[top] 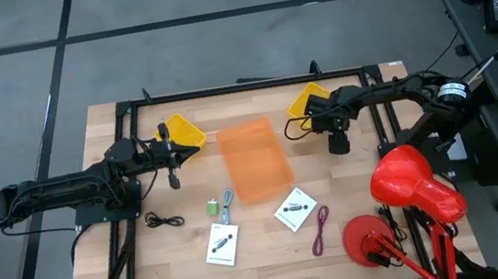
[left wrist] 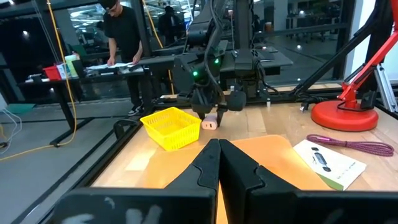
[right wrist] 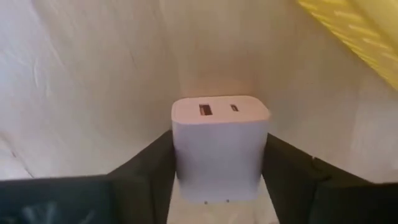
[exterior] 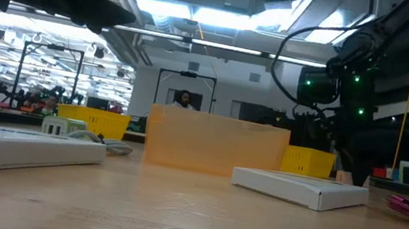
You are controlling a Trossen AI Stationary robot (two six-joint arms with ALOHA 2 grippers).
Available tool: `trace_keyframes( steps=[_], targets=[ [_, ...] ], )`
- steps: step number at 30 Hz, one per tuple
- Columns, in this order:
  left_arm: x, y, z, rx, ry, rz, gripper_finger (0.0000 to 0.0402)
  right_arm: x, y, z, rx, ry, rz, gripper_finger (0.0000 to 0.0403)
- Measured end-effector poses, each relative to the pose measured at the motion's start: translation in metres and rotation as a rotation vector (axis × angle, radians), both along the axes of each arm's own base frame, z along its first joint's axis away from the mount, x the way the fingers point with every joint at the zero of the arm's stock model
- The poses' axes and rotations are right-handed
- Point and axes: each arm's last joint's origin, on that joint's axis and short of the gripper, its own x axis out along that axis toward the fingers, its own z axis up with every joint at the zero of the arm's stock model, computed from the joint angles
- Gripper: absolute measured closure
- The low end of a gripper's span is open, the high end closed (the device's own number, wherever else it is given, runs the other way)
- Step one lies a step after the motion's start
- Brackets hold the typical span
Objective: Pick and place items into bin
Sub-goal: Put the pink charger adapter into the left yellow bin
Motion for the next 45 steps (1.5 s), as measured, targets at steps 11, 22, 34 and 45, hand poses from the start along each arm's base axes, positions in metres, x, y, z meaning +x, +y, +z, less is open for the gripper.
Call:
trace_keyframes(
  steps=[11,22,34,45],
  targets=[
    [0.000,0.001,0.000,0.001,0.001,0.024,0.0400,0.000,0.000,0.000,-0.013,-0.018,-0.174,0.0237],
    [0.000,0.001,0.000,0.001,0.001,0.035,0.0400,0.001,0.002,0.002,-0.008,-0.016,-0.202,0.0234],
    [0.000,0.001,0.000,0.000,0.004,0.035,0.0400,0.019,0.017,0.049,-0.046,-0.165,-0.192,0.0234],
    [0.000,0.001,0.000,0.000,0.004,0.035,0.0400,0.031,0.033,0.099,-0.028,-0.420,-0.086,0.0234]
  ],
)
